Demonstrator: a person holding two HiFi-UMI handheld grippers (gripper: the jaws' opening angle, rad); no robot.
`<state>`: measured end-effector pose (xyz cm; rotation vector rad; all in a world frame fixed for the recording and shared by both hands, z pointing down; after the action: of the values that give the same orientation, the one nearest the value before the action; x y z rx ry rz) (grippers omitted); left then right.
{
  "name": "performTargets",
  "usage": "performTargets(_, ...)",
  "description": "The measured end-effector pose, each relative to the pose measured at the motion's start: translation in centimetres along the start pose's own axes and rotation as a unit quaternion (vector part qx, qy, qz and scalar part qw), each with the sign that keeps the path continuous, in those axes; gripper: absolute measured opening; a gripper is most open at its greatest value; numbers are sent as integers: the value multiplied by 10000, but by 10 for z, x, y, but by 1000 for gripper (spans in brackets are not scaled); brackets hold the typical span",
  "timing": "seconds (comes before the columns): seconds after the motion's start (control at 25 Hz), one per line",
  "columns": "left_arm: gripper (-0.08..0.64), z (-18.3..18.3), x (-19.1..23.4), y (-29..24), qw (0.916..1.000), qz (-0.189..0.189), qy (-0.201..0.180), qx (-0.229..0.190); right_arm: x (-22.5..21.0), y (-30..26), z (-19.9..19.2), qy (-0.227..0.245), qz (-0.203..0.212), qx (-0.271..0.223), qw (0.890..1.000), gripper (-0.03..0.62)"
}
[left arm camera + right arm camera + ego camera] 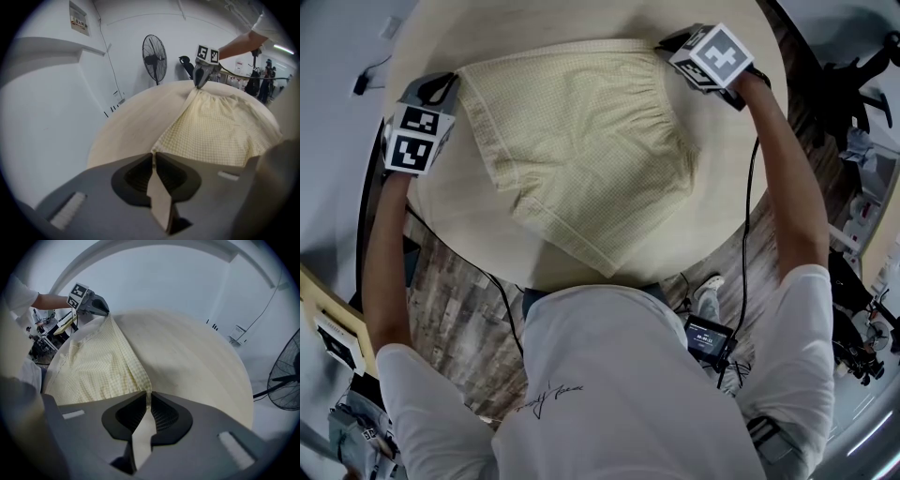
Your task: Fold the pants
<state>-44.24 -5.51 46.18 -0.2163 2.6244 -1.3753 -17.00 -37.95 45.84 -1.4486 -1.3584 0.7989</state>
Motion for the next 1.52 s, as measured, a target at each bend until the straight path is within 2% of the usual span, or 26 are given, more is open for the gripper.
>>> performTargets(0.28,83,4,-2,16,9994,103,-336,49,5,13,-1,-112,56,-97,9999,31)
performTargets(0.72,83,20,-22,45,9969,267,-730,-71,10,34,-13,-203,-88,-197,9996,31)
performTargets(1.12,83,28,-42,77,9958,338,-848,-112,20,52,-23,-172,-136,-302,9993,31)
performTargets(1.52,83,26,-80,107,9938,537,-861,-464,37,78,-36,-8,-378,-479,9981,31)
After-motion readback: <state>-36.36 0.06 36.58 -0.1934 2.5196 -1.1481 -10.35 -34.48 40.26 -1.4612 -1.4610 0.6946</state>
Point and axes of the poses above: the fingertips, and each gripper's own axes: y backward along the fingers, x to its left, z out of its top, the point moved 10 cm from there along y, backward along the fingers, and after that the axes turned 9 degrees about -z, right-handed, at the moved point
